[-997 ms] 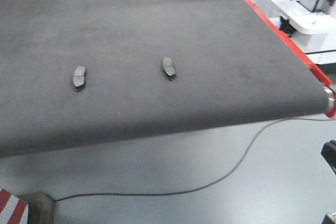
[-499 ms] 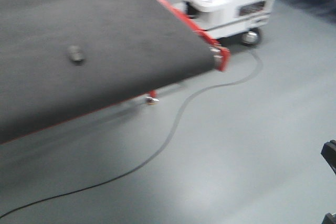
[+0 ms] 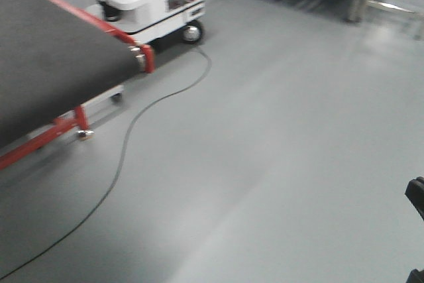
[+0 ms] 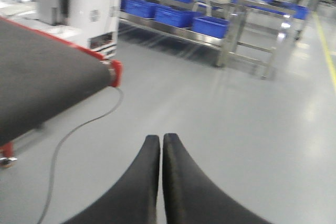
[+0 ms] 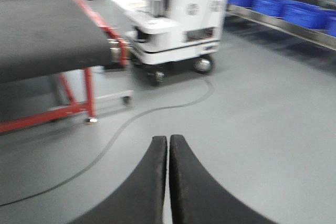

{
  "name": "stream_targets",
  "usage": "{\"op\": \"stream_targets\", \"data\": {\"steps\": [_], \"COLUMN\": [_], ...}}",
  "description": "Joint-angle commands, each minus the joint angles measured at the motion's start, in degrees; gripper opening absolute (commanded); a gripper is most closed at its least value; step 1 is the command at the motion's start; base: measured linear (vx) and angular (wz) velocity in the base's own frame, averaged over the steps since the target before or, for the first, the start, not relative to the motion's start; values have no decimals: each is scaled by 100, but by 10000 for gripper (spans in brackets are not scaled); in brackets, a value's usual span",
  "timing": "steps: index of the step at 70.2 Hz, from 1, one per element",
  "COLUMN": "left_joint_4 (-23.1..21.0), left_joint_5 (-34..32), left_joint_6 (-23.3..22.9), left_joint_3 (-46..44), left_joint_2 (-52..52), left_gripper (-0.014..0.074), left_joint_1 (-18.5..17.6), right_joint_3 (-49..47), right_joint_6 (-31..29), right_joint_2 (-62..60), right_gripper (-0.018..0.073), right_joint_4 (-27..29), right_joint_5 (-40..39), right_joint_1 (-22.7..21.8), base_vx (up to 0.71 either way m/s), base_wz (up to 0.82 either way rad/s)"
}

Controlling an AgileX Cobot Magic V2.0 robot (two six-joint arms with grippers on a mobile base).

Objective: Move and align brake pads A on conveyor
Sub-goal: 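Back away and turn the base from the conveyor belt, then drive along the yellow floor line past the green floor sign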

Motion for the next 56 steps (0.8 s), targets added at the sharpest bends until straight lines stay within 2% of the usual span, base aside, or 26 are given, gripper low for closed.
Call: {"op": "stream_targets", "data": {"steps": [1, 56], "left_joint_4": [70, 70], "left_joint_5": [-405, -405], "left_joint_6": [-3, -3], "left_joint_3": [-149, -149], "left_joint_2": [85, 85], "left_gripper": [-6, -6], "left_joint_1": [-40, -40], "right_joint_3": [-154, -154], "right_joint_6": [-13, -13], "right_joint_2": [31, 31], "right_gripper": [-6, -6], "right_joint_4": [-36, -36], "right_joint_5": [-433, -433], "right_joint_1": [-25, -25], "base_vx": [-12, -7], "base_wz": [-75, -80]}}
